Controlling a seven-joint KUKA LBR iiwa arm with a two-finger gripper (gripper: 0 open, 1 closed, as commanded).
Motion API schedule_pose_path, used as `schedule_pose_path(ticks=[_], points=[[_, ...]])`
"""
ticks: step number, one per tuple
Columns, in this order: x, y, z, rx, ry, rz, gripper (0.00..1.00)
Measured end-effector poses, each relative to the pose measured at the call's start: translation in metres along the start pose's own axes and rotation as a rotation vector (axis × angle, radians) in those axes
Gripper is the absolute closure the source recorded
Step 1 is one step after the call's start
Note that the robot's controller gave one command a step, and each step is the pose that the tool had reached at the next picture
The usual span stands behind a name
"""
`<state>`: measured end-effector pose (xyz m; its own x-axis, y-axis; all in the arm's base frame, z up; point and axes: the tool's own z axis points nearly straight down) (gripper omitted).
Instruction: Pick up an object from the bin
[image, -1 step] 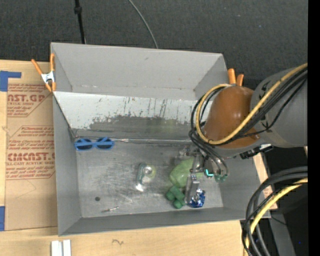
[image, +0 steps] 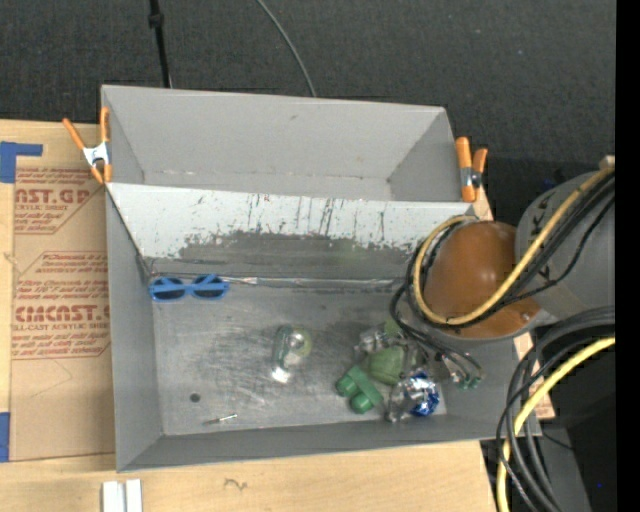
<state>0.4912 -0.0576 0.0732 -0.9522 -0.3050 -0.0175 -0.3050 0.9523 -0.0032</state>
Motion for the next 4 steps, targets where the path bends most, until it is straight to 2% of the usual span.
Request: schedule_pose_path(ticks=[1,2,3,4], points=[[-0.008,0.038,-0.001,0.005,-0.006,-0.333,0.0],[-0.02,0.001,0.002,-0.007,0.008,-0.626,0.0],[-0.02,0.002,0.002,-0.009,0.006,-0.624,1.0],[-0.034,0.029,-0.158,-0.006,0.007,-0.814,1.0]])
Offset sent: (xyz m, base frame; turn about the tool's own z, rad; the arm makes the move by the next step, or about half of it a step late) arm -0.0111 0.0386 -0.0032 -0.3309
